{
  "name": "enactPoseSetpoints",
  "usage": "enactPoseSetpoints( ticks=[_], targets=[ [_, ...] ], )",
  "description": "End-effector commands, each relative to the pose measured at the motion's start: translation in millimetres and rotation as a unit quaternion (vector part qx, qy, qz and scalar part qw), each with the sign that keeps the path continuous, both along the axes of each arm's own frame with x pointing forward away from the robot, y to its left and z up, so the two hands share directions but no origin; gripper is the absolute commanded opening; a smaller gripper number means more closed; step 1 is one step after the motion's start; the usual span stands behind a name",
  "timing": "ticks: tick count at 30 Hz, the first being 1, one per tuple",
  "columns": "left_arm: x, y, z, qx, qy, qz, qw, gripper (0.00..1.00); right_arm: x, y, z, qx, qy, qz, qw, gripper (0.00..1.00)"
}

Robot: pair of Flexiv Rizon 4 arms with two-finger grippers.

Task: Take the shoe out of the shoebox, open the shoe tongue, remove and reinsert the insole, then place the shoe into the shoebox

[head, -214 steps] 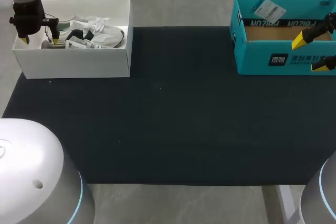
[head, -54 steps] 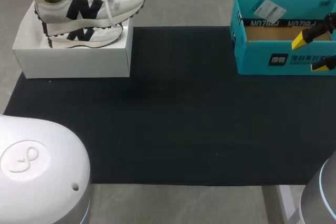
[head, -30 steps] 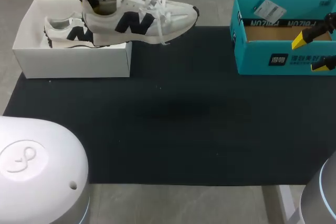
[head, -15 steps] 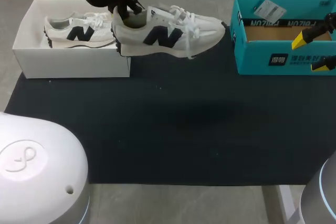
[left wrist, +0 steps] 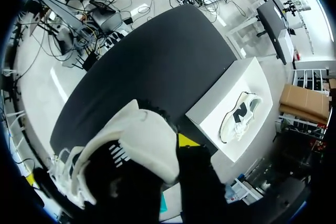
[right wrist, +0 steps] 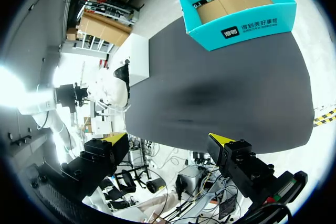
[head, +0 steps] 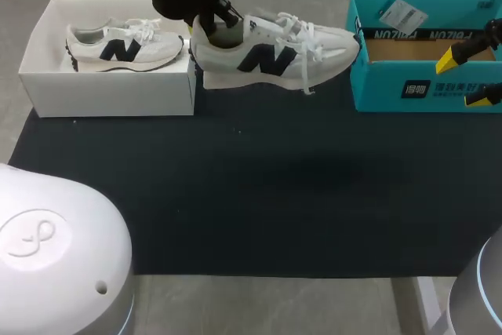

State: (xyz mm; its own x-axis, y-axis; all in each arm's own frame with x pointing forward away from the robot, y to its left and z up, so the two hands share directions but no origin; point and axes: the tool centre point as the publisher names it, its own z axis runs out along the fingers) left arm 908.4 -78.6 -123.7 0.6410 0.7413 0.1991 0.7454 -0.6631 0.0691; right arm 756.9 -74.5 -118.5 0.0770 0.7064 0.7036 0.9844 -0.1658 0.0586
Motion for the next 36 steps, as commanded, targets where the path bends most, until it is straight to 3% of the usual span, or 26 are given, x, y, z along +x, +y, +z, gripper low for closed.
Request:
enactPoseSetpoints(
  ticks=[1,12,17,36],
  targets=[
    [0.5,1.0,0.9,-0.002,-0.001,-0.001,1.0,0.0,-0.1,0.6,-0.6,-0.001,0.0,-0.001,1.0,1.0],
    [0.5,1.0,0.9,-0.002,-0.001,-0.001,1.0,0.0,-0.1,0.6,-0.6,-0.001,0.0,-0.001,1.0,1.0],
    [-0.8,-8.5,-16.4,0.01,-0.033,0.034,0.999,0.0,-0.1,0.6,-0.6,-0.001,0.0,-0.001,1.0,1.0],
    [-30.5,-26.1,-96.1,0.036,-0.007,0.048,0.998,0.0,-0.1,0.6,-0.6,-0.001,0.0,-0.001,1.0,1.0]
  ],
)
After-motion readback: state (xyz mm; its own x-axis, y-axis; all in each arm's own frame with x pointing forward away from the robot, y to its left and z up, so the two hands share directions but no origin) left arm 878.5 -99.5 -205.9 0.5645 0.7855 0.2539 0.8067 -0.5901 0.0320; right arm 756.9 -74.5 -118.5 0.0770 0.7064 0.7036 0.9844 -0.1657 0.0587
